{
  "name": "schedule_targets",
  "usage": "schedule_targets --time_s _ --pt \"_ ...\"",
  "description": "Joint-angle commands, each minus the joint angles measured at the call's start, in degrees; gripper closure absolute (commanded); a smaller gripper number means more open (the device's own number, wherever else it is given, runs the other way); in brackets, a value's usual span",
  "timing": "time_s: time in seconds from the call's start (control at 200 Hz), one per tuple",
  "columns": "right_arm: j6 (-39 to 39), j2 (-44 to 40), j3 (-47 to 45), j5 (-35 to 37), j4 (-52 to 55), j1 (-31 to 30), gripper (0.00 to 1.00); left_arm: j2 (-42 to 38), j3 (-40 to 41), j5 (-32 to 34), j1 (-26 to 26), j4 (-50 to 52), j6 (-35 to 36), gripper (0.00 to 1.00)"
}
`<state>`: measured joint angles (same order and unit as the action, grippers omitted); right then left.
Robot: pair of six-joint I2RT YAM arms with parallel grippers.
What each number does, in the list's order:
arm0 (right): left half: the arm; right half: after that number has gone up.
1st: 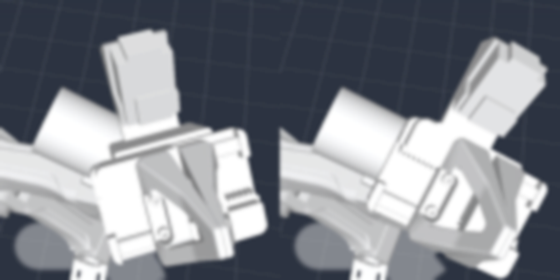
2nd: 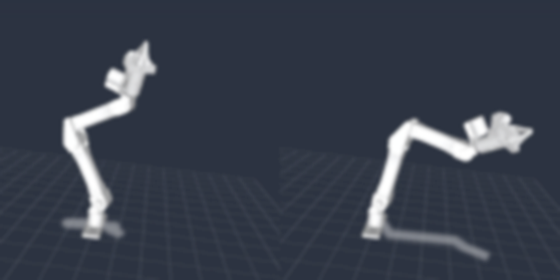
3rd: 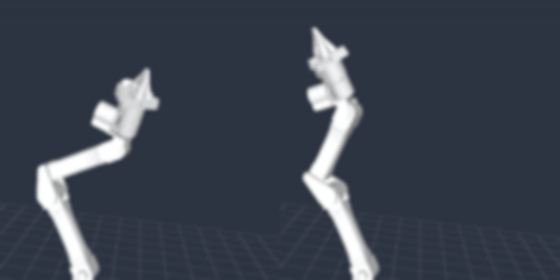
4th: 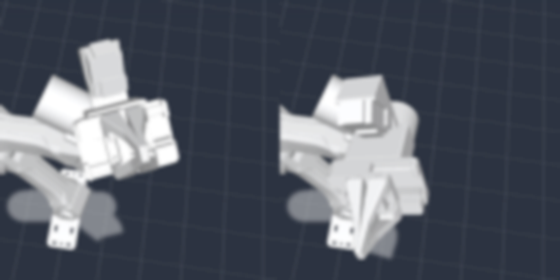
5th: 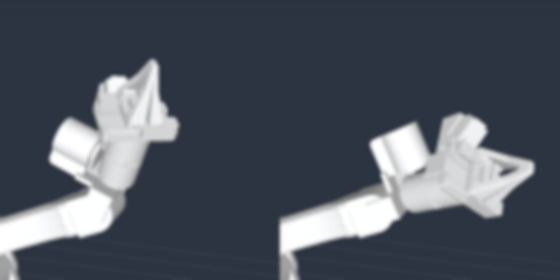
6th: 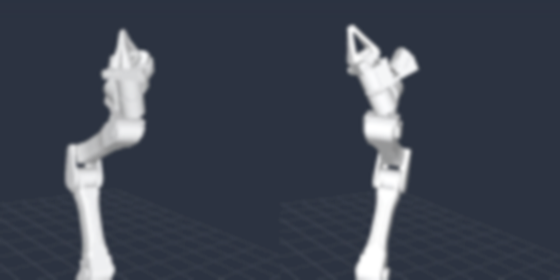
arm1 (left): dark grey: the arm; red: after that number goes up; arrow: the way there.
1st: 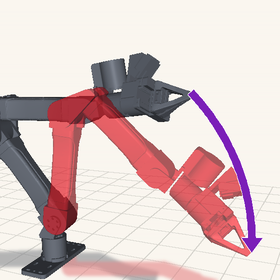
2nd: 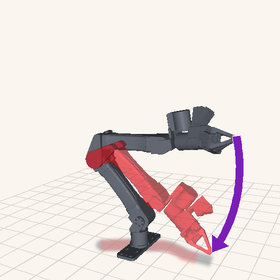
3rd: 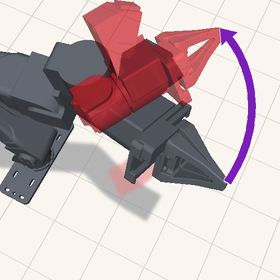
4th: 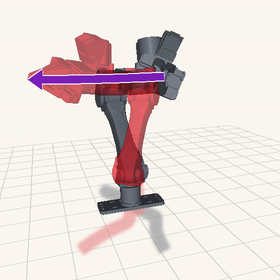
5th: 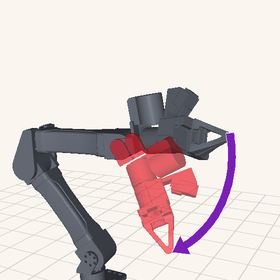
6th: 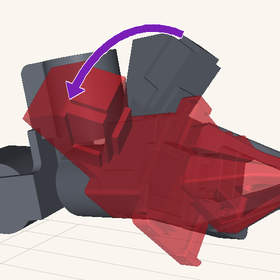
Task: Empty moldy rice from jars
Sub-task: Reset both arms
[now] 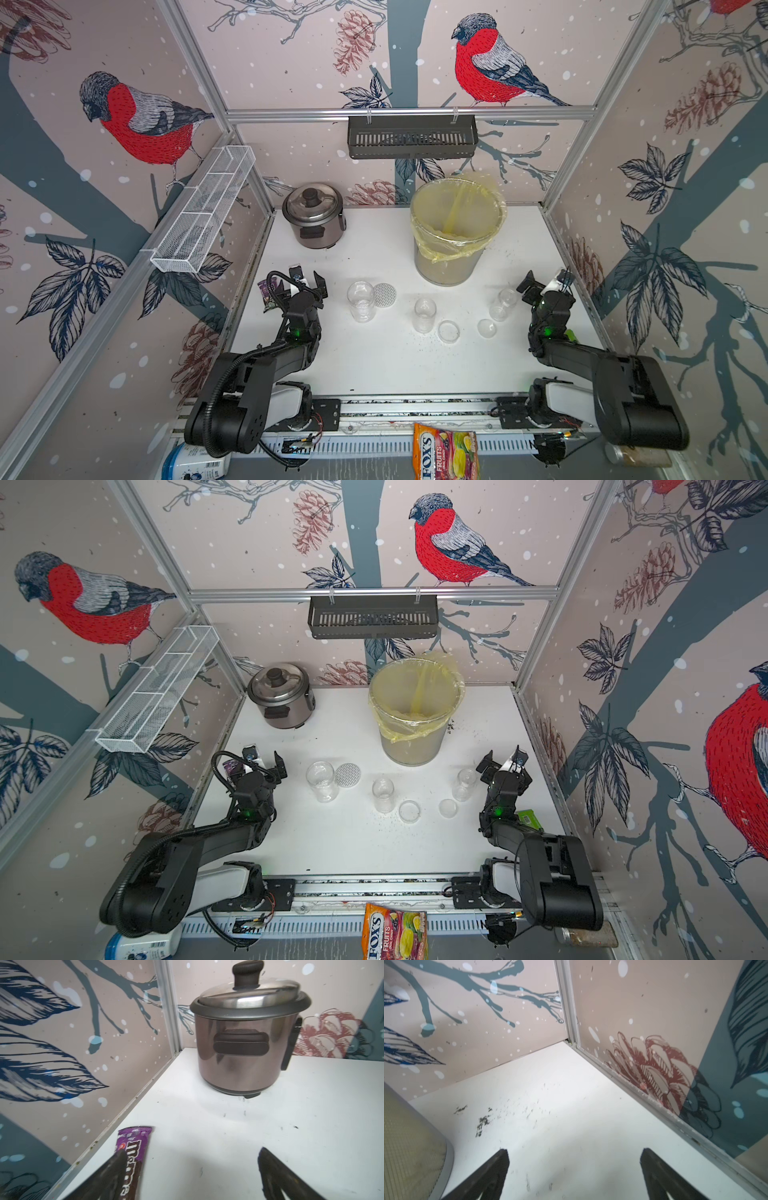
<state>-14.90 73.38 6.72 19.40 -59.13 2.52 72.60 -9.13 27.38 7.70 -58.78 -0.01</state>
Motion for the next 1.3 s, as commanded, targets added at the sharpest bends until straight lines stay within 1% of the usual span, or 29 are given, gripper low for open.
schedule_targets --time_s 0.0,0.065,0.11,0.245,0.375,0.475,0.5,0.535,0.57,0.605,0.71,0.77,0.996,1.296 --pt "1.7 3.3 -0.8 3.3 -13.9 -1.7 0.00 0.4 0.2 -4.4 -0.6 -6.6 -0.1 0.04" --pt "2.1 5.2 0.6 3.5 -13.5 -1.9 0.00 1.6 1.1 -5.1 -0.7 -9.6 -0.3 0.04" --pt "2.3 5.0 1.7 3.4 -10.8 -2.2 0.00 2.9 1.5 -5.4 -0.7 -11.8 -0.4 0.04" --pt "3.2 5.7 1.8 2.4 -11.8 -2.4 0.00 7.7 1.9 -5.5 -0.7 -17.1 -0.7 0.04" --pt "5.2 7.1 2.4 1.3 -12.3 -3.6 0.01 11.8 1.2 -6.0 -0.6 -19.7 -0.7 0.04" --pt "6.2 9.6 5.1 1.0 -9.8 -4.3 0.00 13.5 -0.7 -5.8 -0.6 -18.2 -0.1 0.04" --pt "6.2 10.9 5.5 3.2 -10.2 -5.1 0.00 13.1 -1.1 -5.9 -0.6 -16.7 -0.5 0.04" --pt "6.9 13.0 5.4 7.4 -14.0 -6.5 0.00 12.8 -1.2 -5.9 -0.6 -15.8 -0.8 0.04" --pt "8.4 14.2 4.3 8.6 -17.4 -7.8 0.00 13.1 -0.9 -5.7 -0.6 -16.9 -0.6 0.04" --pt "9.2 14.3 4.0 9.3 -18.2 -8.5 0.00 12.9 -0.6 -5.5 -0.6 -17.1 -0.8 0.04" --pt "8.2 12.8 5.0 8.6 -13.6 -8.3 0.00 12.9 -1.1 -5.0 -0.6 -16.4 -1.0 0.04" --pt "8.3 13.1 4.6 8.7 -15.0 -8.2 0.00 13.1 -2.1 -4.3 -0.6 -14.6 -1.3 0.04" --pt "7.8 13.0 5.4 8.0 -13.0 -7.6 0.00 13.8 -4.4 -3.0 -0.6 -11.1 -1.9 0.03" --pt "7.6 12.9 5.3 7.8 -13.0 -7.5 0.00 13.9 -4.9 -2.5 -0.6 -10.2 -2.2 0.03"
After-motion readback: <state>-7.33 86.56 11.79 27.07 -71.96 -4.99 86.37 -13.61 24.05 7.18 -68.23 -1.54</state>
